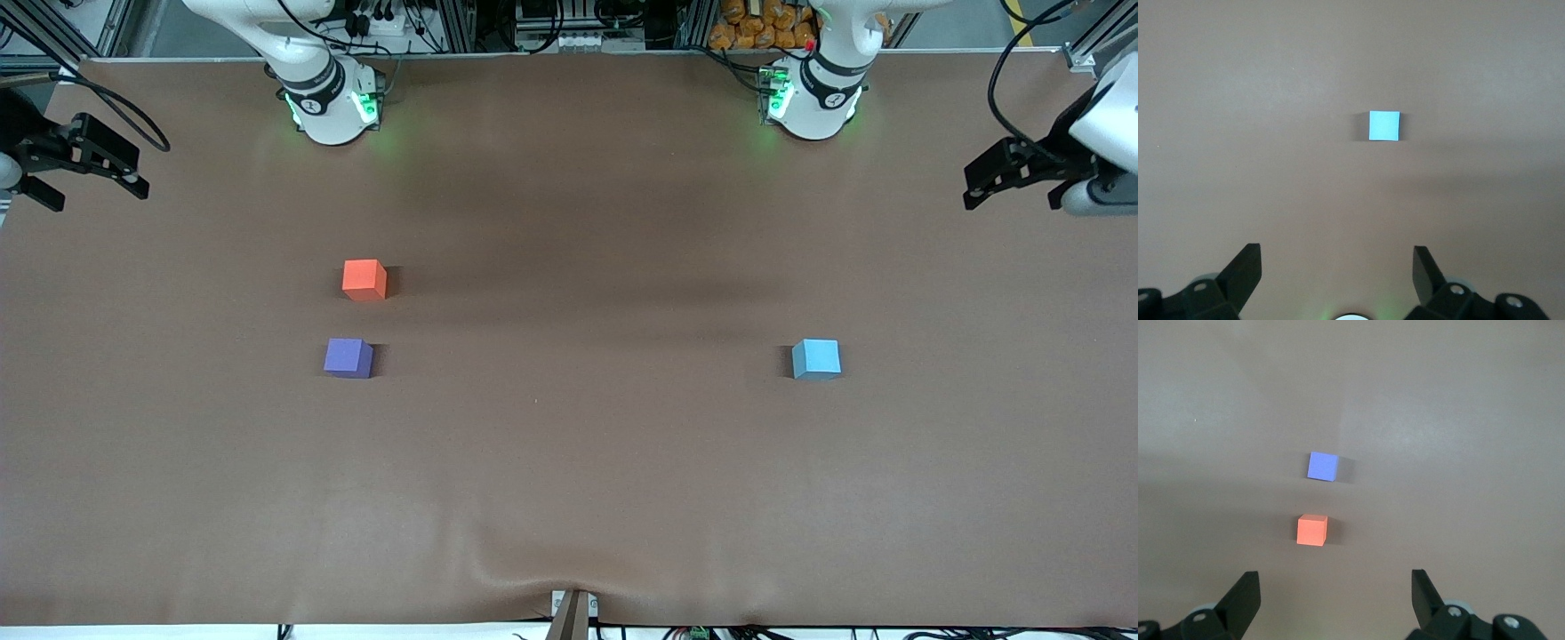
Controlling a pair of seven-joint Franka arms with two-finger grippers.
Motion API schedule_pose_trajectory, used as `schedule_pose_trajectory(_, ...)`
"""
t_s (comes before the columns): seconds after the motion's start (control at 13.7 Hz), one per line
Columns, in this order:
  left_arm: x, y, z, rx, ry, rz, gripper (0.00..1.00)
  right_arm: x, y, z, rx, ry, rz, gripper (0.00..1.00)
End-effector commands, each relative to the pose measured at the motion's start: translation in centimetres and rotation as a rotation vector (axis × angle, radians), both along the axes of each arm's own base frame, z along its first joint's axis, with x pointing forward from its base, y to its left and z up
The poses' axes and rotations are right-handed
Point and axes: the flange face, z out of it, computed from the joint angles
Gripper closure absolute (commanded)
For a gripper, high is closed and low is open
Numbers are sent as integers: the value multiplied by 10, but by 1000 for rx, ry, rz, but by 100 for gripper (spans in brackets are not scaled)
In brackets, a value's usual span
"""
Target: Place blue block between orange and purple blocks
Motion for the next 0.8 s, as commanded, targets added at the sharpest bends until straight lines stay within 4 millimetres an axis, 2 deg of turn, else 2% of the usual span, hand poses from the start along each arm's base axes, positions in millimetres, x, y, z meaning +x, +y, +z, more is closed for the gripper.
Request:
schedule_pose_trajectory(0.0, 7, 2, -15, 22, 45, -20, 0, 1, 0, 6, 9, -8, -11, 0)
schedule_pose_trajectory(0.29, 26, -1, -54, 21, 110, -3, 0, 1, 0, 5, 11, -8, -54, 0)
schedule_pose_trajectory(0.44, 36, -1, -86, 21, 121, -4, 0, 2, 0, 6, 12, -8, -82, 0)
schedule_pose_trajectory(0.73, 40, -4, -159, 13, 71, -14, 0, 3, 0, 4, 10, -9, -90, 0)
